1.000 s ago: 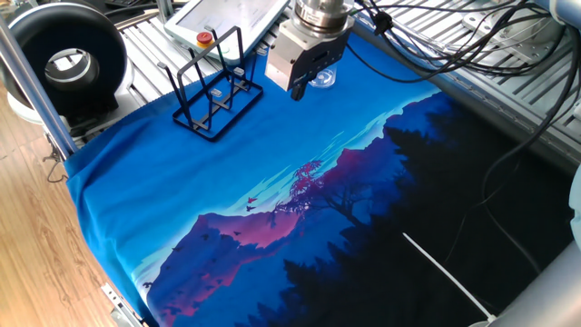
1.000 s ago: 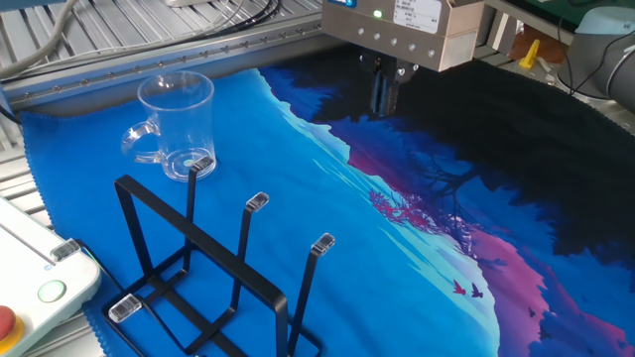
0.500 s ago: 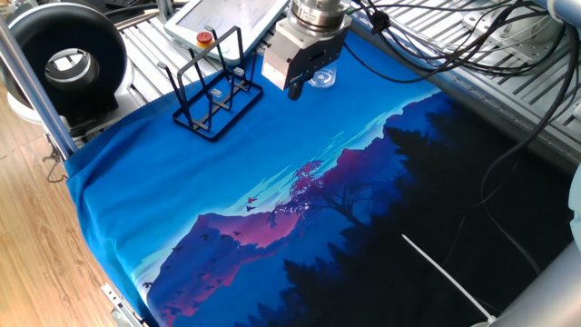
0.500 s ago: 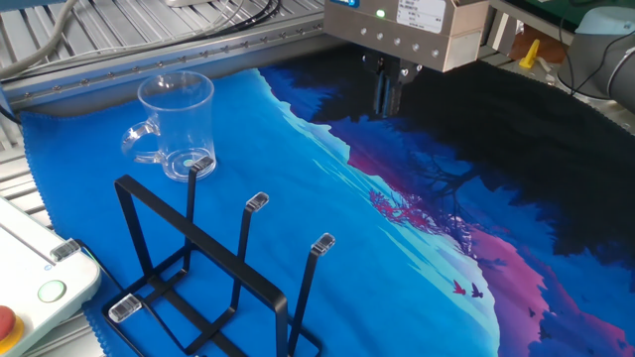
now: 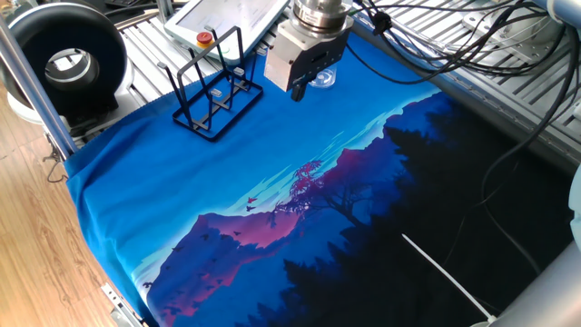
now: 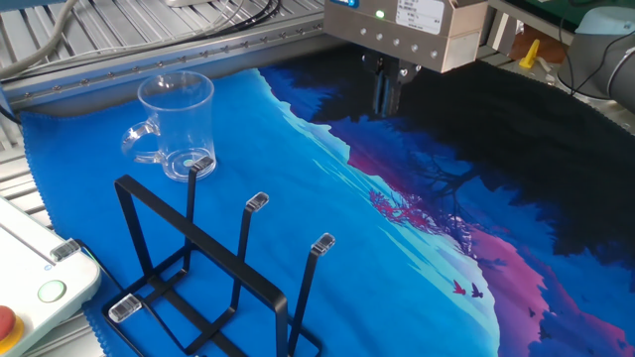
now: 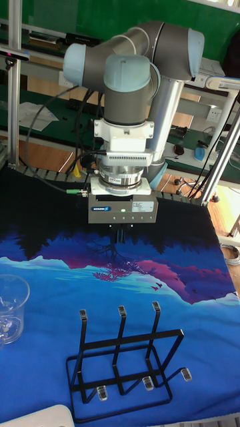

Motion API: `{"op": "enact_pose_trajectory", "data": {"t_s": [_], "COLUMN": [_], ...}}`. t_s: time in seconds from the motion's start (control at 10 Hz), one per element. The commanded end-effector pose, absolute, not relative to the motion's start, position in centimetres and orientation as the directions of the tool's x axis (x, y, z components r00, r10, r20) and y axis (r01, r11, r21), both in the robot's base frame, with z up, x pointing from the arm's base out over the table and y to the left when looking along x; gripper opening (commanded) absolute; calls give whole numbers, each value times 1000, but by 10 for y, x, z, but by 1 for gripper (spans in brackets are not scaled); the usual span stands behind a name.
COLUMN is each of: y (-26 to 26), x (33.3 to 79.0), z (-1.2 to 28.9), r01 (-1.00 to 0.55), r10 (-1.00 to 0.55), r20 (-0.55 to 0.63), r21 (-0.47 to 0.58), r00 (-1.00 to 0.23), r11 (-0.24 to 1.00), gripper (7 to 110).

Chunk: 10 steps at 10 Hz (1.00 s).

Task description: Put the cup on the cup rack

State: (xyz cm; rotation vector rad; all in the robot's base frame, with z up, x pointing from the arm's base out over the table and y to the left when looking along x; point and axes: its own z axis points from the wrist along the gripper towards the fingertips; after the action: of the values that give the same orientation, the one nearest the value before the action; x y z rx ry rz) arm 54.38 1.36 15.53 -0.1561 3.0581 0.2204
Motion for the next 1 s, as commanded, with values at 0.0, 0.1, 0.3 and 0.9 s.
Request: {"op": "enact_pose_trajectory", "data": {"t_s": [0.0,0.1,0.3,0.9], "y": [11,12,11,12], "x": [541,543,543,544], "z": [153,153,154,153], "r01": [-131,-128,-111,-113], "r10": [-114,-110,-97,-96], "r20": [-102,-104,-93,-103], "r21": [184,181,167,169], "r00": [-988,-988,-991,-990], "r11": [974,975,980,979], "gripper": [7,7,7,7]}}
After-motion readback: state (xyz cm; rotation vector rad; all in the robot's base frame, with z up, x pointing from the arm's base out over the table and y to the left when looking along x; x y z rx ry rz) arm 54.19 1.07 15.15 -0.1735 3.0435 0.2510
